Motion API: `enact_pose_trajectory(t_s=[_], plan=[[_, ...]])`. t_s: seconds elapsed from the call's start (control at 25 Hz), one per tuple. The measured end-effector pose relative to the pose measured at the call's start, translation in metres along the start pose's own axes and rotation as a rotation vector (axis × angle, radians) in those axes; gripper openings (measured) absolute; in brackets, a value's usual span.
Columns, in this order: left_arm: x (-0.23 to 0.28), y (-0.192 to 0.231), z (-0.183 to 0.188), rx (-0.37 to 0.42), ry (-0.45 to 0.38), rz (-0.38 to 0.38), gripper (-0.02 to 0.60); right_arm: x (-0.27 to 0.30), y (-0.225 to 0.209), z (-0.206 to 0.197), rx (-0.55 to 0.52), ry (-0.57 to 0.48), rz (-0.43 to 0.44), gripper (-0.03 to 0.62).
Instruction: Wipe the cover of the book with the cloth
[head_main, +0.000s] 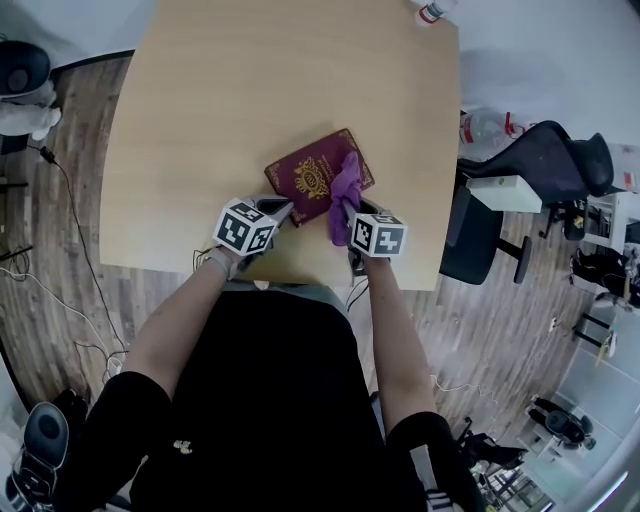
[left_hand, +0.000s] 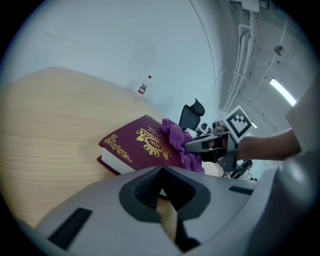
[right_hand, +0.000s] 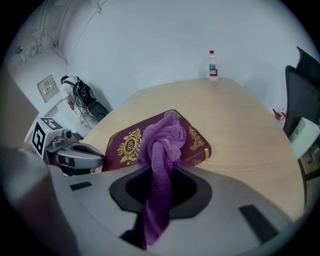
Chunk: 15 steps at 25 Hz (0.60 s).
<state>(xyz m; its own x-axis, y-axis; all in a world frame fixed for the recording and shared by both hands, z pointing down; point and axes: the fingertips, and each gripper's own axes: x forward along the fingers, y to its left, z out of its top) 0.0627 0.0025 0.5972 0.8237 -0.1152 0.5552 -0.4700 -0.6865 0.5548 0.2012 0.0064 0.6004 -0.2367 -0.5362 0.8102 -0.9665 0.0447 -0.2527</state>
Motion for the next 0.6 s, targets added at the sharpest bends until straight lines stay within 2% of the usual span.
enact_pose_trajectory(t_s=[0.12, 0.28, 0.44, 0.6], plan=[[0.001, 0.002, 0.002, 0.002, 0.007, 0.029, 0.018, -0.002, -0.011, -0.002, -0.001, 0.011, -0.021, 0.087], [0.003, 0.000, 0.002, -0.001, 0.017, 0.054, 0.018, -0.014, -0.026, -0.005, -0.077, 0.030, -0.084, 0.087], [0.004, 0.000, 0.001, 0.002, 0.038, 0.084, 0.018, -0.031, -0.025, 0.004, -0.098, -0.027, -0.060, 0.087], [-0.001, 0.001, 0.002, -0.027, 0.075, 0.123, 0.020, -0.051, -0.017, 0.018, -0.104, -0.080, -0.024, 0.087]])
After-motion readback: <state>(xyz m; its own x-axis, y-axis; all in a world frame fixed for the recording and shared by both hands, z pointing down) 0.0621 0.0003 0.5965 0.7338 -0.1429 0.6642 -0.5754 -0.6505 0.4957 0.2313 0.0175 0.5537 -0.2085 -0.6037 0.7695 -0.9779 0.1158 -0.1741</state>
